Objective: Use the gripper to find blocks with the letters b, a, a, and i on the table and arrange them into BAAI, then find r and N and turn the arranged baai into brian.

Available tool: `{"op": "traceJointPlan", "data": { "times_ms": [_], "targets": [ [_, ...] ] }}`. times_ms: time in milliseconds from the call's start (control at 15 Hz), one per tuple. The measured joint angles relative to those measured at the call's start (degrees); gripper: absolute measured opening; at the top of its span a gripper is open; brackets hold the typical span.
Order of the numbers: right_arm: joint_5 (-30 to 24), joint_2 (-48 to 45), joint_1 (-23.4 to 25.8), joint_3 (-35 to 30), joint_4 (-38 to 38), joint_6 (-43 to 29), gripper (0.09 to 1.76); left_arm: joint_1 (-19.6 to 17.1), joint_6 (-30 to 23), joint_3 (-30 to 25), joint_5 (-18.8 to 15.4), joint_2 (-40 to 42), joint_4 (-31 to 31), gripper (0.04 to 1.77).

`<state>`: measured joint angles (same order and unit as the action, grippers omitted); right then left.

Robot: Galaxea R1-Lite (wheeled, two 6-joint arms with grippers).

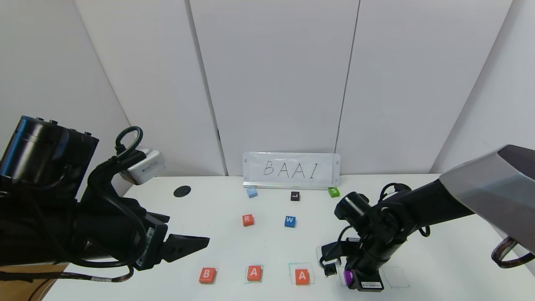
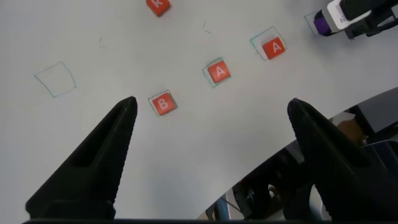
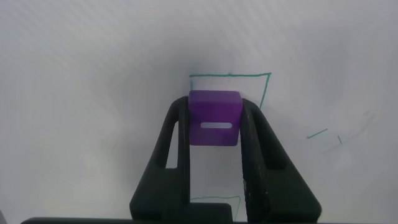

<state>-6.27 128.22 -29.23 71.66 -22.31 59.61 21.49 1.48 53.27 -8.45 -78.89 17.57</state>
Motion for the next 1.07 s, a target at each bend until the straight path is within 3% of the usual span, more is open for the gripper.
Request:
{"op": "traceJointPlan", "data": {
  "times_ms": [200,400,667,933,1067],
  "targets": [
    [-0.1,0.0,0.1,0.0,0.0,0.1,0.53,0.2,0.0,-0.1,0.1,0.0,-0.1,1.72],
    [-0.1,0.0,0.1,0.0,0.1,-0.1,0.88,0.2,0.0,-0.1,0.1,0.0,0.0,1.72],
    [-0.4,-0.9,-0.1,0.0,-0.2,-0.6,1.21,0.4,0.0,-0.2,0.1,0.0,-0.1,1.72],
    [-0.2,-4.7,-0.5,-0.7,-0.8,-2.5,1.41,0.9,0.0,-0.2,0.6,0.2,0.0,1.72],
    [-0.1,-7.2,-0.8,-1.1,-0.9,-8.9,1.48,1.1,0.0,-0.3,1.2,0.5,0.0,1.72]
  ]
}}
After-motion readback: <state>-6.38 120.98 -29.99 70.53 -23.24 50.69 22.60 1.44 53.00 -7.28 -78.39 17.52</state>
